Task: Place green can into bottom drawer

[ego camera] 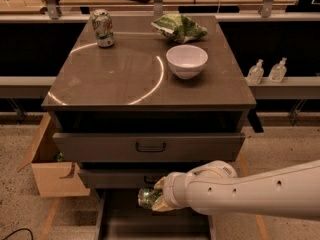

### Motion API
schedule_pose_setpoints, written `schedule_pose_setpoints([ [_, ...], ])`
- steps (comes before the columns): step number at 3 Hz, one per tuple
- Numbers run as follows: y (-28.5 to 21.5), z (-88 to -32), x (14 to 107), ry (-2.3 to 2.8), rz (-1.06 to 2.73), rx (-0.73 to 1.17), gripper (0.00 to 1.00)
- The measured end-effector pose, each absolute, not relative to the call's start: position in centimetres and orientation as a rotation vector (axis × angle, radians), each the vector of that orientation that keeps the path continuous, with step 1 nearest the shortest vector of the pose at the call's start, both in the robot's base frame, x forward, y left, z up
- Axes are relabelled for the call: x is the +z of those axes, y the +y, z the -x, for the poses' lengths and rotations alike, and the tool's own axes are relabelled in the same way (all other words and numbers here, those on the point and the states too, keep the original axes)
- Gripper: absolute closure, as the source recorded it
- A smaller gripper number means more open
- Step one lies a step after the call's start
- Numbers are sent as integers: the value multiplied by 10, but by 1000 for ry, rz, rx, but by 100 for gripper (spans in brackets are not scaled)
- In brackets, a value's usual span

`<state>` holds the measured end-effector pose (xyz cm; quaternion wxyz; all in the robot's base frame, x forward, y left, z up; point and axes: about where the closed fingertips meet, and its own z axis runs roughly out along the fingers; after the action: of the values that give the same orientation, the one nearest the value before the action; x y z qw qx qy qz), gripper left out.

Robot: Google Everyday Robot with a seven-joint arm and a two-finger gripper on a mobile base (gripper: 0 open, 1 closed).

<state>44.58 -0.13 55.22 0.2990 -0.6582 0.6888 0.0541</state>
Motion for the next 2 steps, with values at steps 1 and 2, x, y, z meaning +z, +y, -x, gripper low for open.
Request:
schedule_pose_setpoints([
  [1,-1,-446,552,1829,1748,144,100],
  [2,-6,-454,539,1813,1713,149,100],
])
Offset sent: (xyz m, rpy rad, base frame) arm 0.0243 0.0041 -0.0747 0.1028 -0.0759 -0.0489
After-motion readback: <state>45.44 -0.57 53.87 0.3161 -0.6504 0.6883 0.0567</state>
